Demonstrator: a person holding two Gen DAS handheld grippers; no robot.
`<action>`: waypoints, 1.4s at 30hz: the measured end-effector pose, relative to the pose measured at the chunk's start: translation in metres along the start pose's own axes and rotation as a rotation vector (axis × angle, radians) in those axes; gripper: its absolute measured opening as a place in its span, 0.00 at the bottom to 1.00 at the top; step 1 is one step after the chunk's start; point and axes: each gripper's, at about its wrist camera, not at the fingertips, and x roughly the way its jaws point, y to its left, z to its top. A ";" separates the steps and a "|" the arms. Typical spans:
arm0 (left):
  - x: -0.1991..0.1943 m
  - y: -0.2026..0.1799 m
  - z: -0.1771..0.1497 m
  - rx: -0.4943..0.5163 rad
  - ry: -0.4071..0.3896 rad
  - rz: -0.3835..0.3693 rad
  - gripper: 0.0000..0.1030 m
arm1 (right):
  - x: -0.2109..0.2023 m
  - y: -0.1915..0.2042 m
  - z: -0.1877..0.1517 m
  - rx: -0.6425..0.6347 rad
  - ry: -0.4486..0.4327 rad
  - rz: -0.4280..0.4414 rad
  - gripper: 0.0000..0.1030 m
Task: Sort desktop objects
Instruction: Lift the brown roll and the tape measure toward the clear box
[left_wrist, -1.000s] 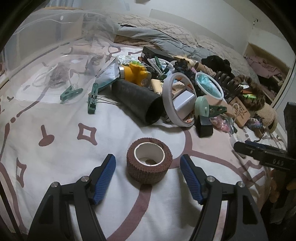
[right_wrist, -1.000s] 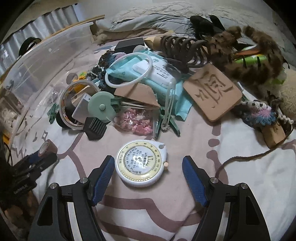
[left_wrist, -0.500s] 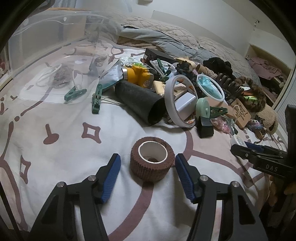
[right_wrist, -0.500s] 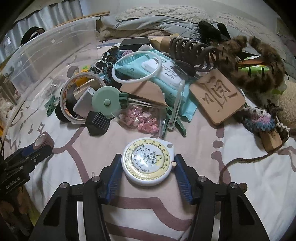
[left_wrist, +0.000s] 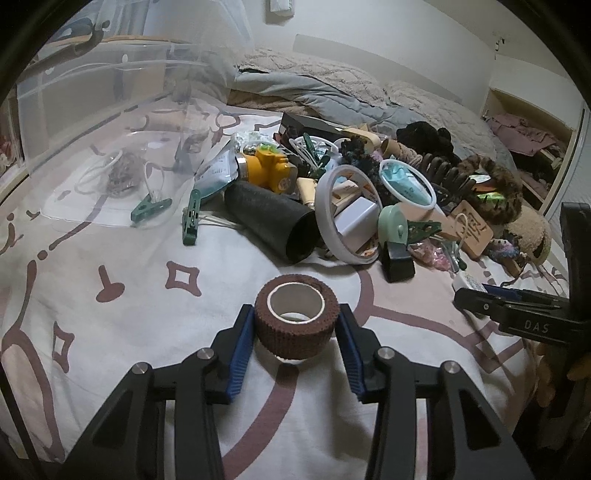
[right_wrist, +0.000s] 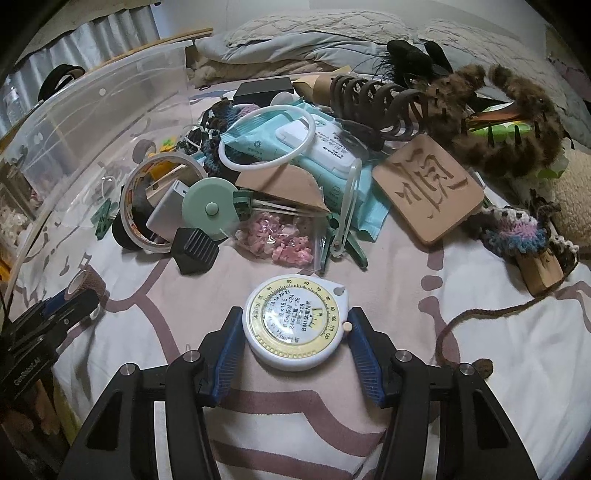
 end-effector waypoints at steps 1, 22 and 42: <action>-0.001 0.000 0.000 -0.001 -0.001 -0.002 0.43 | -0.001 0.000 0.000 0.003 -0.002 0.001 0.55; -0.024 -0.012 0.013 0.019 -0.025 -0.093 0.42 | -0.044 0.002 0.002 0.065 -0.123 0.124 0.55; -0.074 -0.013 0.114 0.011 -0.229 -0.145 0.42 | -0.120 0.035 0.068 0.052 -0.362 0.247 0.55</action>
